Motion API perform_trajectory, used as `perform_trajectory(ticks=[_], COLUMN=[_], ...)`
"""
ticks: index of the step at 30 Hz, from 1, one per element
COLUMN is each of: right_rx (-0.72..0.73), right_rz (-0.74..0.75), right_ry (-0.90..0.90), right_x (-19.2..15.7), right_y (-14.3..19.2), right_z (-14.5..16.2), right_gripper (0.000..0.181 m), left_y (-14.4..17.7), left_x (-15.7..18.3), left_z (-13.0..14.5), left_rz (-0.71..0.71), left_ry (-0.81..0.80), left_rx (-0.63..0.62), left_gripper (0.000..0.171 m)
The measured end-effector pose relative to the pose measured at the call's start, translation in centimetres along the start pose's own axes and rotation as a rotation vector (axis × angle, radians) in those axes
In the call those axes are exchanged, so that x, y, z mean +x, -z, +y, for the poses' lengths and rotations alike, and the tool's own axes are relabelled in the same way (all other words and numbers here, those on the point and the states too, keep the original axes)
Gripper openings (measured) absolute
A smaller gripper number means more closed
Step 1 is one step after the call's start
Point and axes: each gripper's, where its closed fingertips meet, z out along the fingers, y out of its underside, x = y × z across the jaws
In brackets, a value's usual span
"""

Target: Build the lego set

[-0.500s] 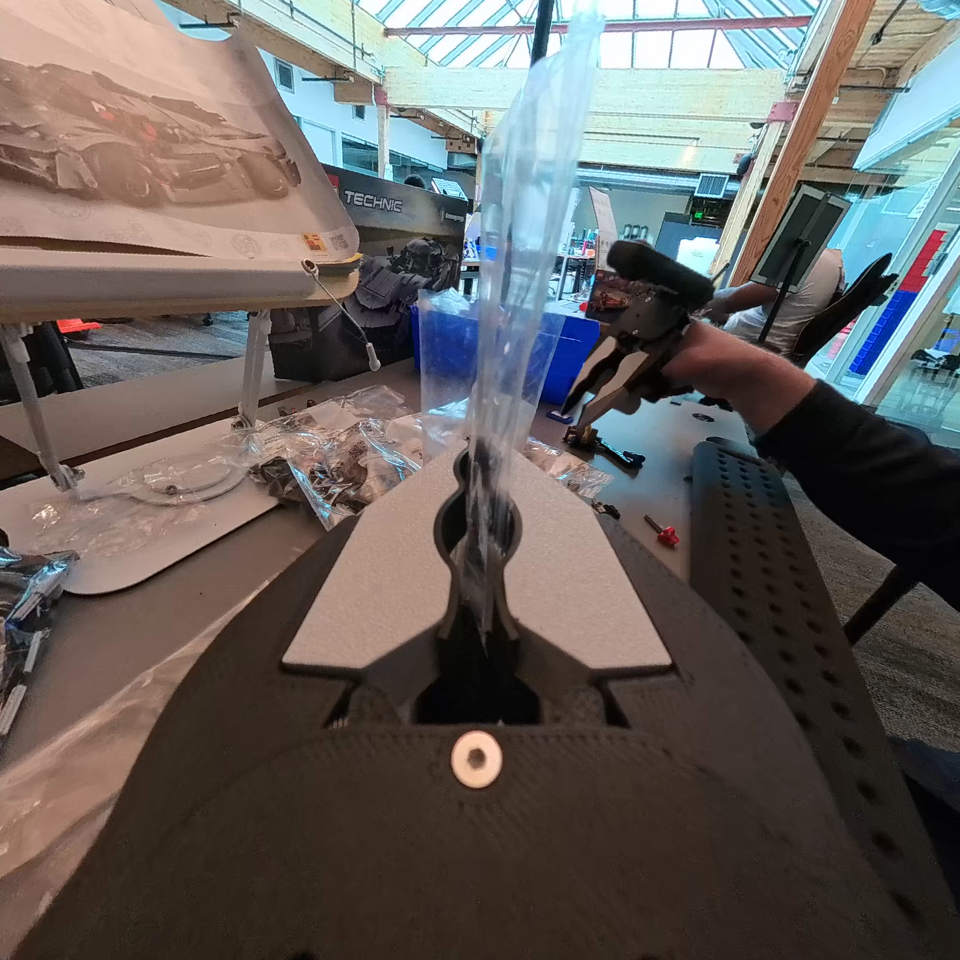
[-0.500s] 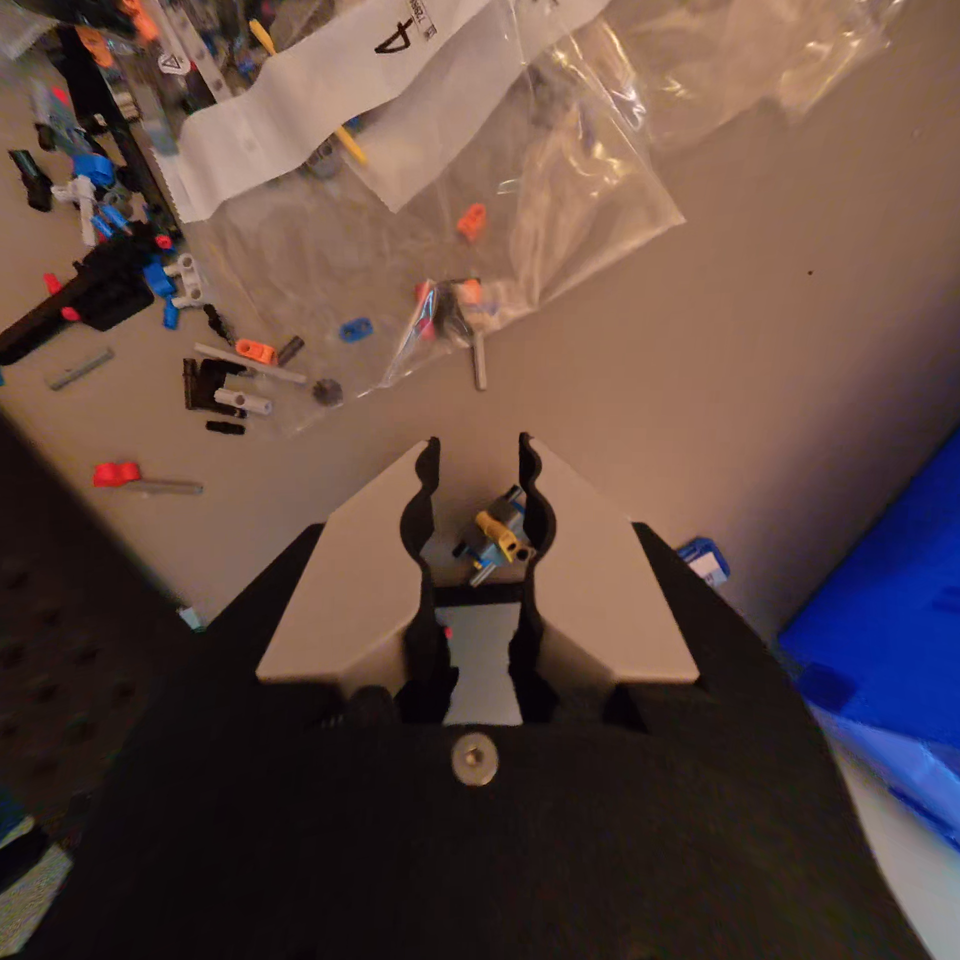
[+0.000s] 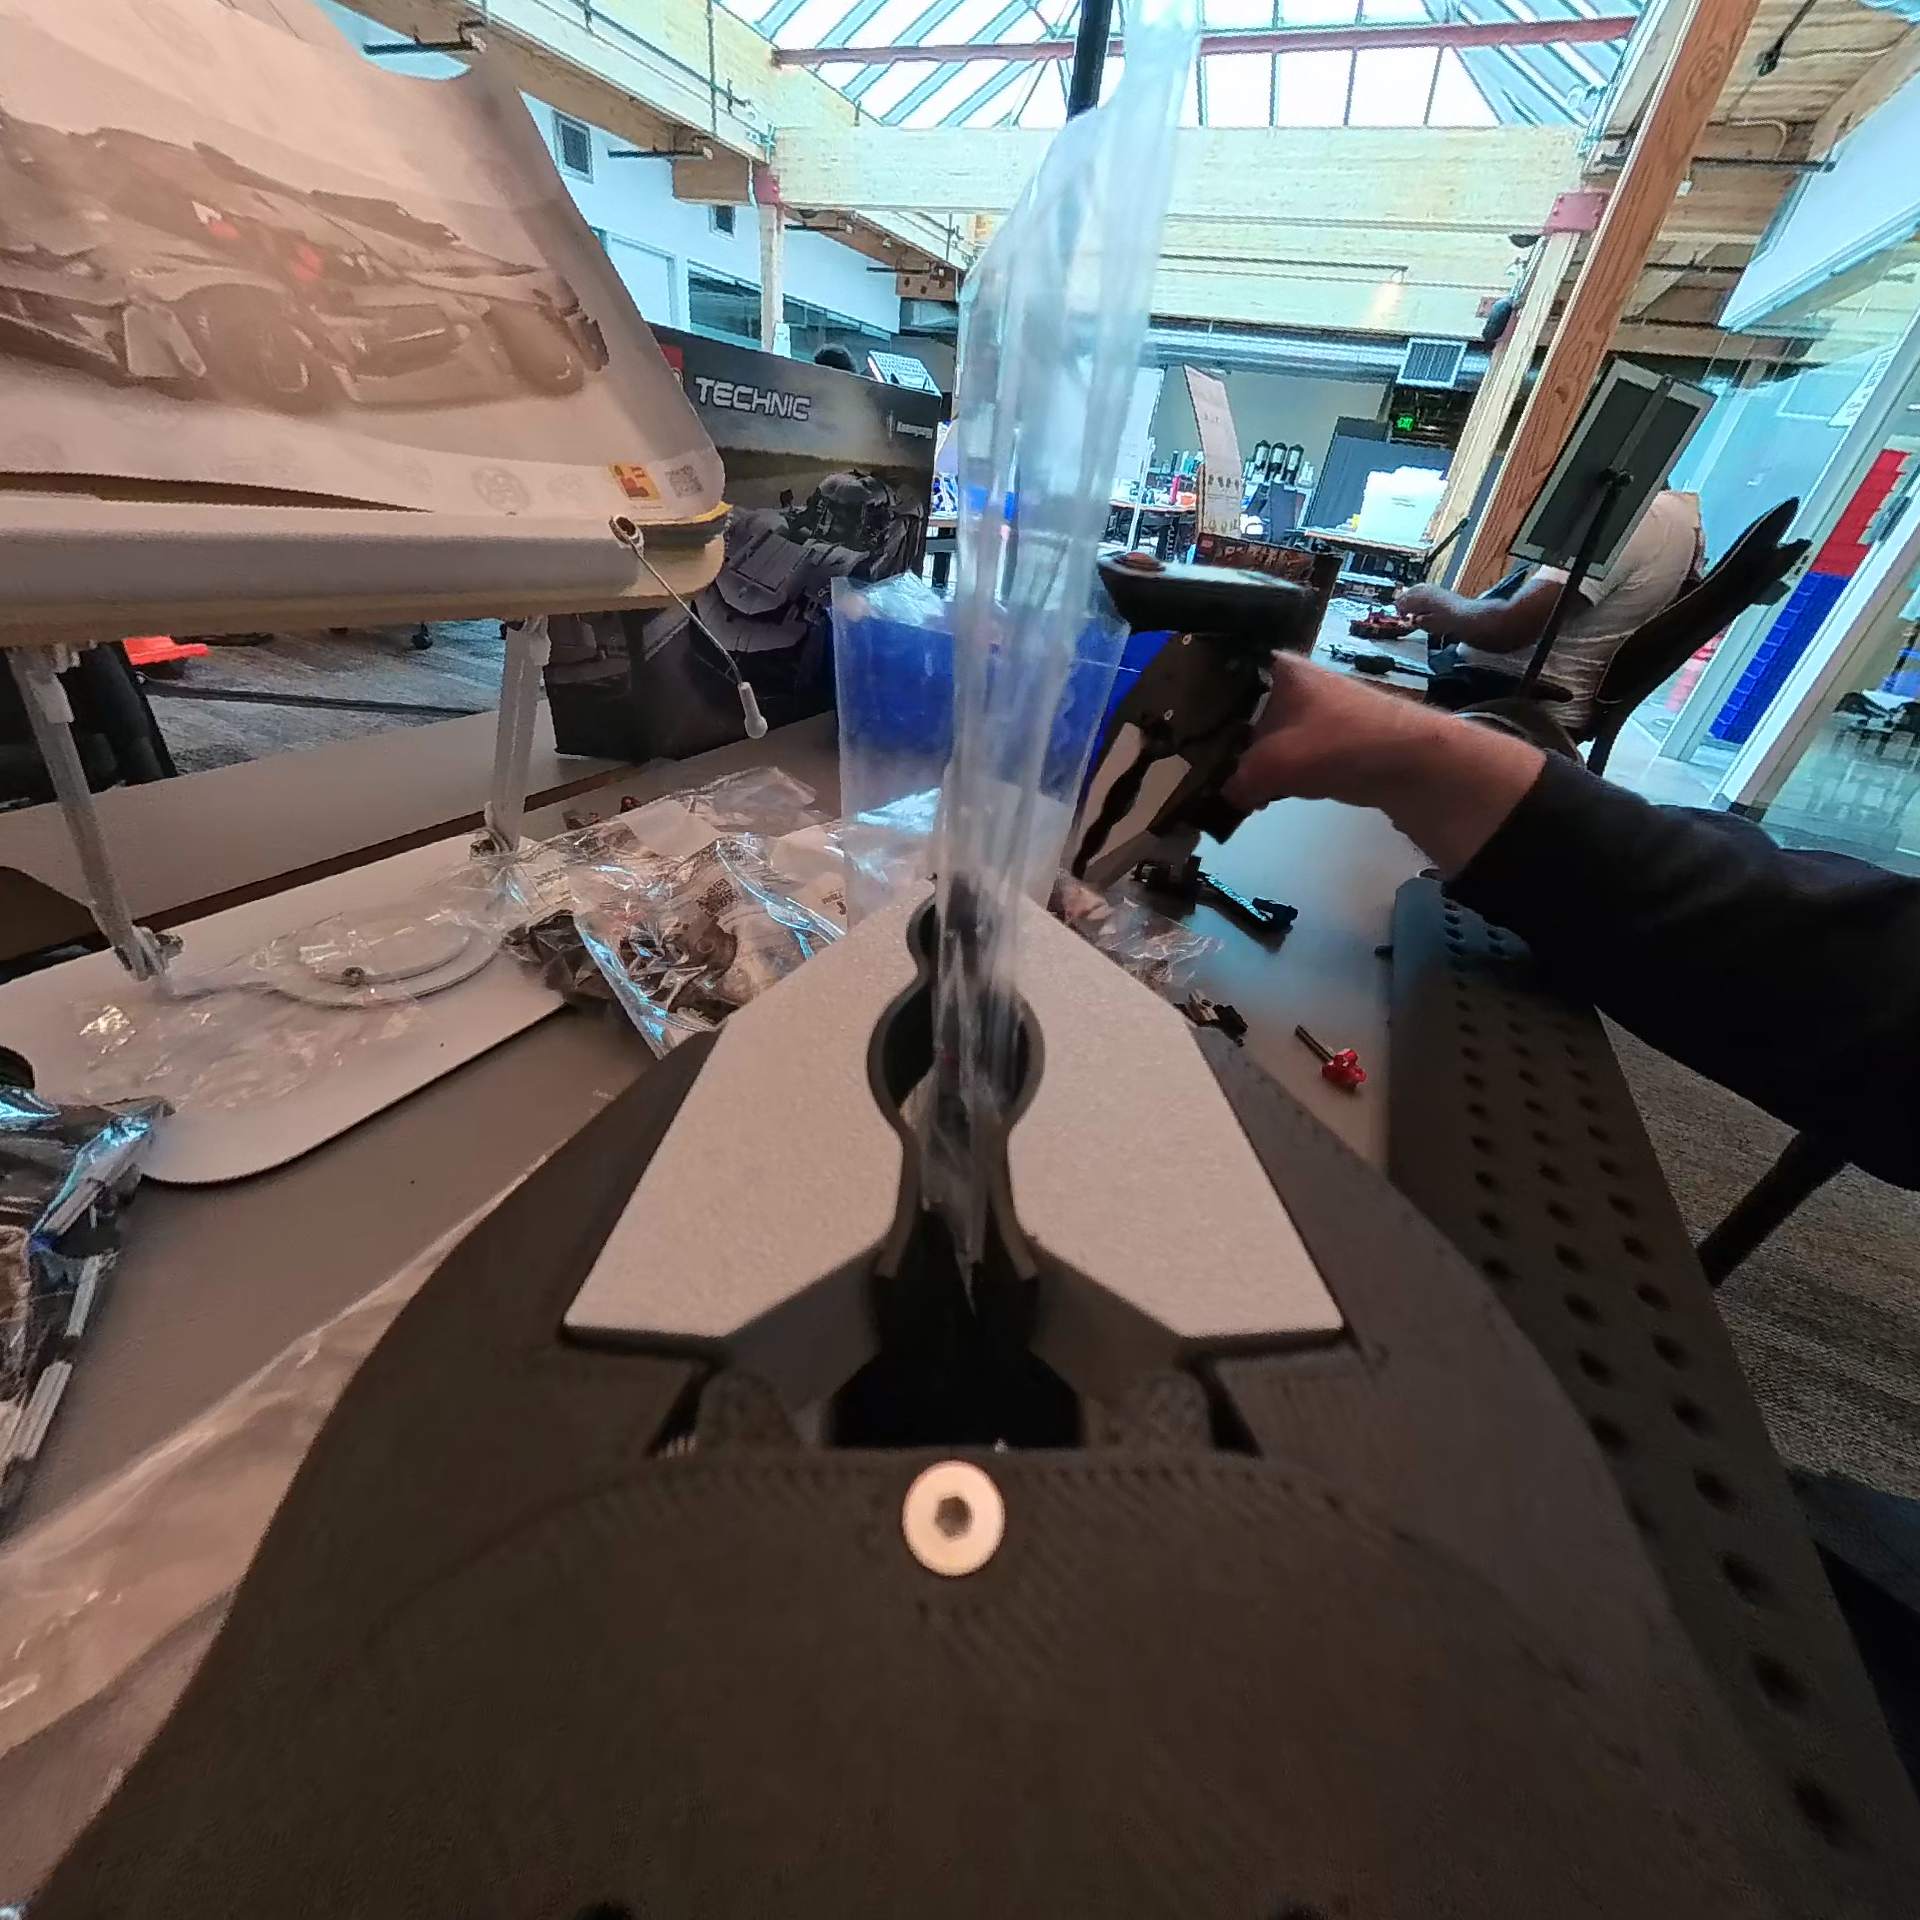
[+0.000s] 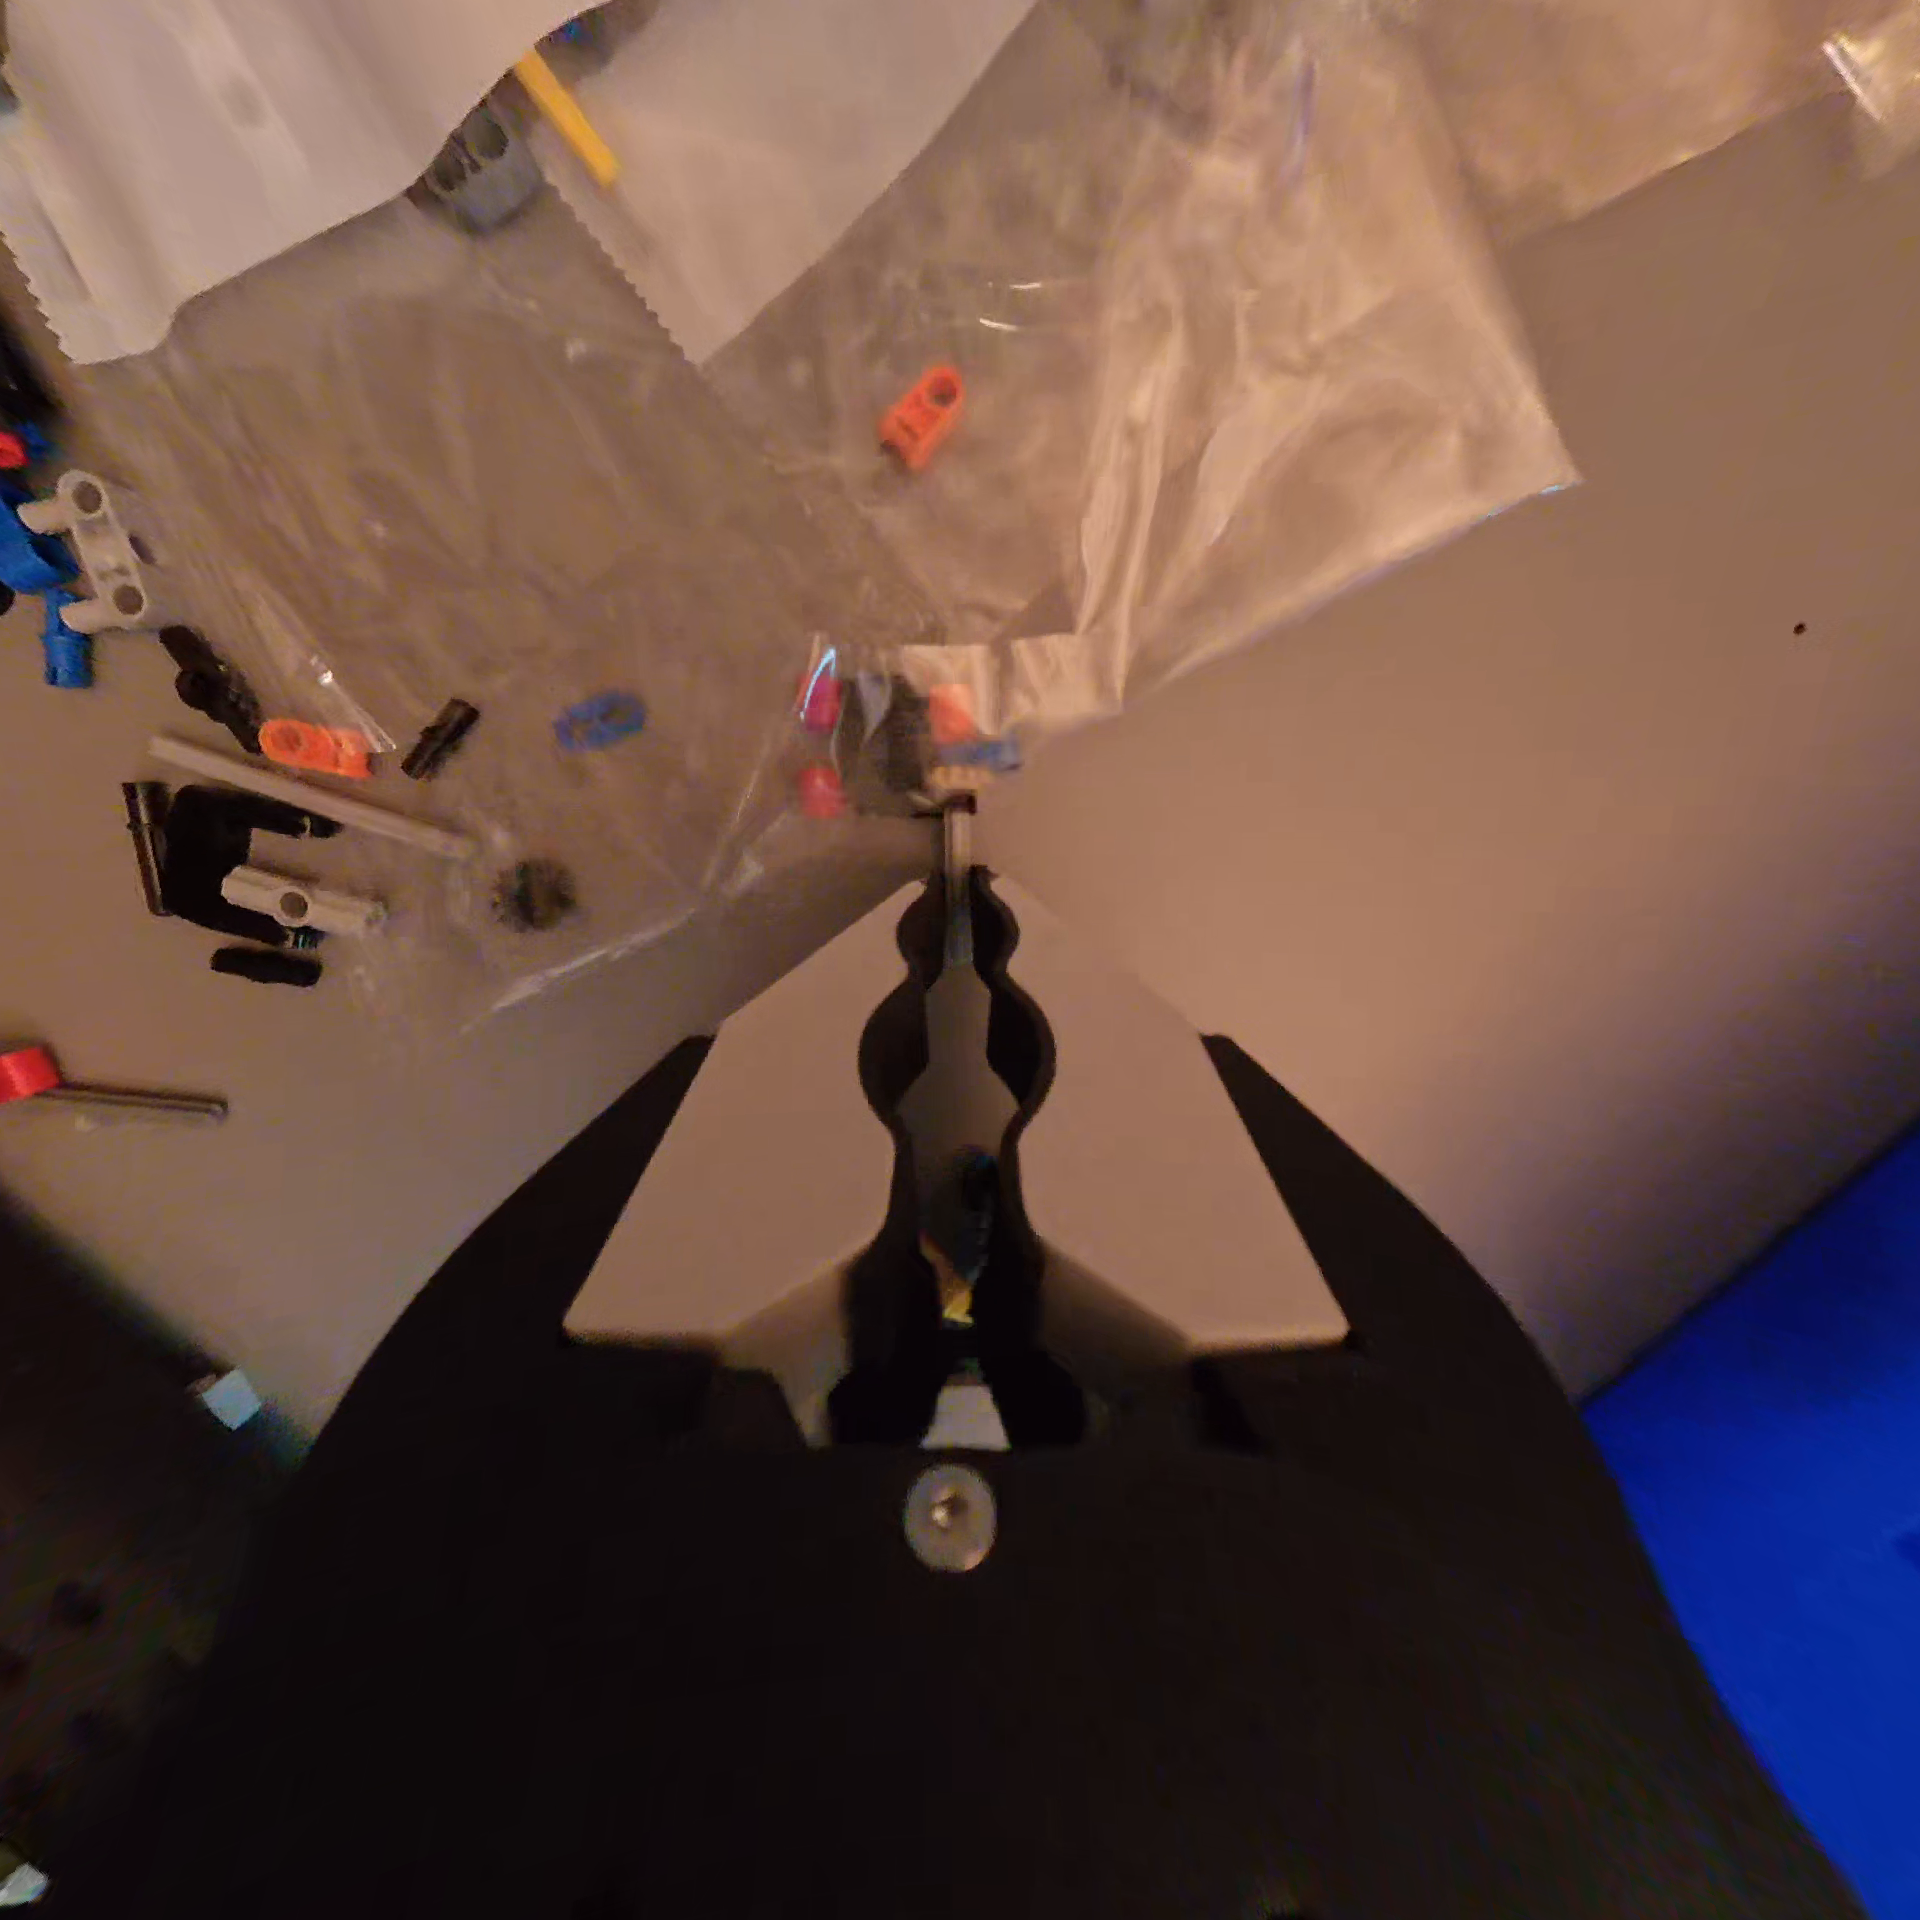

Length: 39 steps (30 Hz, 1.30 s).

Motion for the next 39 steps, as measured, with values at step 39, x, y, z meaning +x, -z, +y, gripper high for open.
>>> perform_trajectory(ticks=[39], right_rx=[0.034], right_rz=[0.002], right_ry=[-0.049], right_x=[-5.9], right_y=[3.8], right_z=[3.7], right_gripper=[0.018], left_y=[1.1], left_x=[-0.2], left_z=[-1.4], left_rz=[-0.019], left_ry=[0.009], left_rx=[0.087], left_gripper=[0.013])
